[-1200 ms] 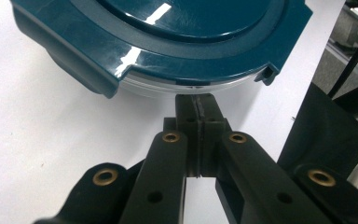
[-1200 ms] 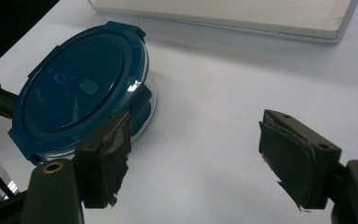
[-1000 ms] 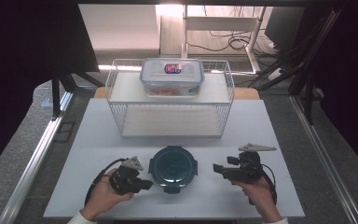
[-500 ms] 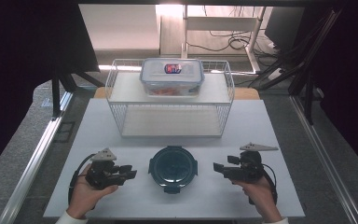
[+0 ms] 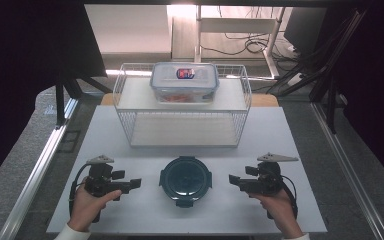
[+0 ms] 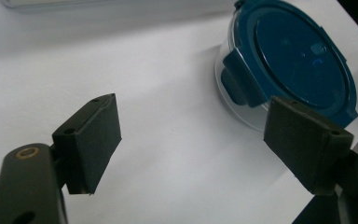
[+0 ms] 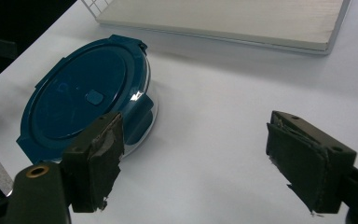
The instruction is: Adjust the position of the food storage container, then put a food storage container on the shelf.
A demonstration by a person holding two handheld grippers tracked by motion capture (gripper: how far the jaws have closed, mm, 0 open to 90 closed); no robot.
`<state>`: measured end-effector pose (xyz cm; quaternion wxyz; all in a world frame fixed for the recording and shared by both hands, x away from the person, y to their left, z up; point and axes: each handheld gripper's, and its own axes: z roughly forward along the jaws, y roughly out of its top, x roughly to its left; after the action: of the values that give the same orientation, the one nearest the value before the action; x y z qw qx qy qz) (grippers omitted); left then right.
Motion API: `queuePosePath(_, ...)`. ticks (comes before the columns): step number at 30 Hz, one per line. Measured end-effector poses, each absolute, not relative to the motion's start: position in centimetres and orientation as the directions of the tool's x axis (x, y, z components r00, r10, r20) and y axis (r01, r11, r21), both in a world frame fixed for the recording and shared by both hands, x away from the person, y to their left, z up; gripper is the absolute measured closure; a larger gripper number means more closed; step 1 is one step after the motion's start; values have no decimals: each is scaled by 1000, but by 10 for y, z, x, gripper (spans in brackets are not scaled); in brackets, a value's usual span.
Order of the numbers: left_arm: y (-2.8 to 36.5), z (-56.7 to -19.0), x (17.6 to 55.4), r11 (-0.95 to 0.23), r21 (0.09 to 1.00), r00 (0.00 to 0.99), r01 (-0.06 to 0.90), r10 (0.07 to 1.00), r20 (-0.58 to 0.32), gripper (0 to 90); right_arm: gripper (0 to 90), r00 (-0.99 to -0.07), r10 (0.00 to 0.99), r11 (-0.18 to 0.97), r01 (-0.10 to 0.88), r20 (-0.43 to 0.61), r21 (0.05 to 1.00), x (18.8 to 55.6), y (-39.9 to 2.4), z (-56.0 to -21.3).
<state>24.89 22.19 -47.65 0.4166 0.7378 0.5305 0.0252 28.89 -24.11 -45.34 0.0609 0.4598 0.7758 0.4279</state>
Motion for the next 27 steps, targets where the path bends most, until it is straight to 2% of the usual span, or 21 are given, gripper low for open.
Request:
queuePosePath(15,221,-475,249,-85,654,434,752,810,-394,166,185,-584,754,222,657,301,720,288,-238,-453)
queuePosePath(27,214,-472,251,-61,672,470,738,761,-447,168,163,-603,724,201,650,335,733,283,-228,-451)
